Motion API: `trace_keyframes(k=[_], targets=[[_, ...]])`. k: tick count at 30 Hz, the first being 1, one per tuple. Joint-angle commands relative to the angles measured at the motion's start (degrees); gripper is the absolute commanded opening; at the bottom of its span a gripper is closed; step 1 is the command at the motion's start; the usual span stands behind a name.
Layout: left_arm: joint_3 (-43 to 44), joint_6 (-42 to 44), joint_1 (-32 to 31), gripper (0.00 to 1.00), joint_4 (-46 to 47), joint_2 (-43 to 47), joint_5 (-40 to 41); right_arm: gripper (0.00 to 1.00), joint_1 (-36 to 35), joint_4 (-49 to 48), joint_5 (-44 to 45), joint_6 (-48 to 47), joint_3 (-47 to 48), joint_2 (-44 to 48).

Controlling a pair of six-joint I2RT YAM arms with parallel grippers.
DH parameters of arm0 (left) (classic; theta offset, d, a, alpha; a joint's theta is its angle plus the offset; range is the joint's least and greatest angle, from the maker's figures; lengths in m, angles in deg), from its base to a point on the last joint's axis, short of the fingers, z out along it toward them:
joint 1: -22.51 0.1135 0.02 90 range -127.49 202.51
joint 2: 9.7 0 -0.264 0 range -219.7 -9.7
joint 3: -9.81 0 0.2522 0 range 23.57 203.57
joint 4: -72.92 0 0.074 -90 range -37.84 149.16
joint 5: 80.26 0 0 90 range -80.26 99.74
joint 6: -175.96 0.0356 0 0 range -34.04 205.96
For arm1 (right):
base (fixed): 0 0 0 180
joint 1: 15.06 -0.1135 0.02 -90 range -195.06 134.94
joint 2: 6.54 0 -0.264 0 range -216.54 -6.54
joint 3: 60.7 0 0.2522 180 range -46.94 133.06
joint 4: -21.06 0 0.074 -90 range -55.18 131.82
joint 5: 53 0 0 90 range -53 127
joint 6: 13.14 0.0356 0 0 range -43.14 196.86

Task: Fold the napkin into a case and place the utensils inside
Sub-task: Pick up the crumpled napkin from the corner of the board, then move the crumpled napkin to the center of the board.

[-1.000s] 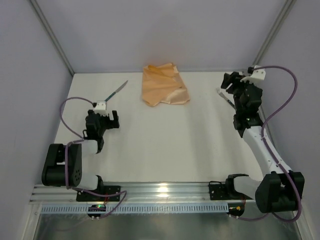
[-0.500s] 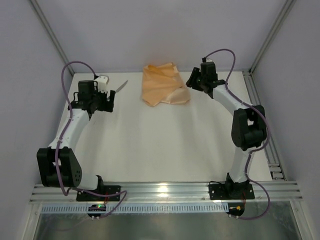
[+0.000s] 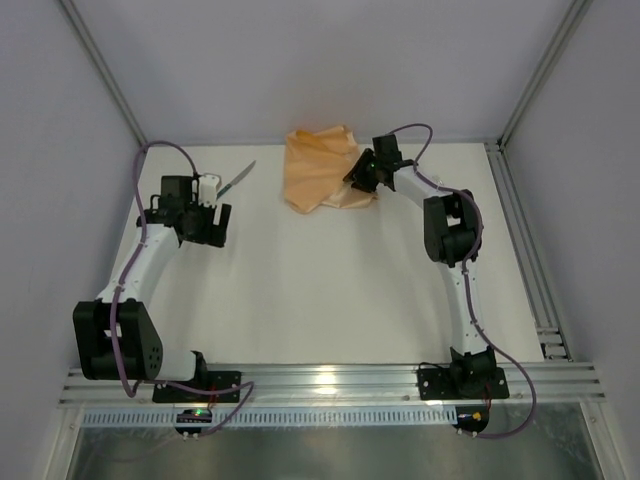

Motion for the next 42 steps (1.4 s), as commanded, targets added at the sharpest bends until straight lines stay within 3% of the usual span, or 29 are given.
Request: trace_keyframes(k=[1, 6, 12, 15, 21, 27, 34, 39, 42], targets=[[-0.3, 0.0, 0.2, 0.84, 0.1, 1.7, 0.0, 0.42, -0.4, -1.1, -1.4, 7.4, 6.0, -2.5], [-0.1, 0.2, 0.2, 0.84, 0.0, 1.2, -0.2, 0.39, -0.5, -3.0, 0.1, 12.7, 8.1, -4.8], [-0.4, 0.5, 0.2, 0.83, 0.2, 1.4, -0.7, 0.22, -1.1, -3.9, 2.3, 14.2, 10.2, -6.5], [-0.9, 0.8, 0.2, 0.84, 0.4, 1.3, -0.7, 0.04, -1.2, -4.4, 2.2, 14.8, 10.6, -6.3], [-0.2, 1.3, 0.2, 0.84, -1.3, 2.3, -5.1, 0.04, -4.8, -2.2, 8.3, 5.1, 9.9, 3.1], [3.0, 1.2, 0.4, 0.86, -3.6, 5.9, -7.3, 0.04, -13.7, -3.7, 6.0, -4.6, 9.9, 13.4], [6.7, 0.1, 2.6, 0.96, -3.6, 11.7, -8.2, 0.04, -23.2, -9.7, -6.5, -5.2, 18.1, 19.4], [9.1, 1.9, 2.7, 0.99, -3.2, 14.3, -10.4, 0.04, -22.9, -17.8, -9.5, -3.6, 12.3, 30.0], [11.4, 2.3, 2.6, 0.99, -4.1, 12.7, -14.9, 0.04, -20.9, -16.8, -9.6, -3.6, 11.1, 35.3]])
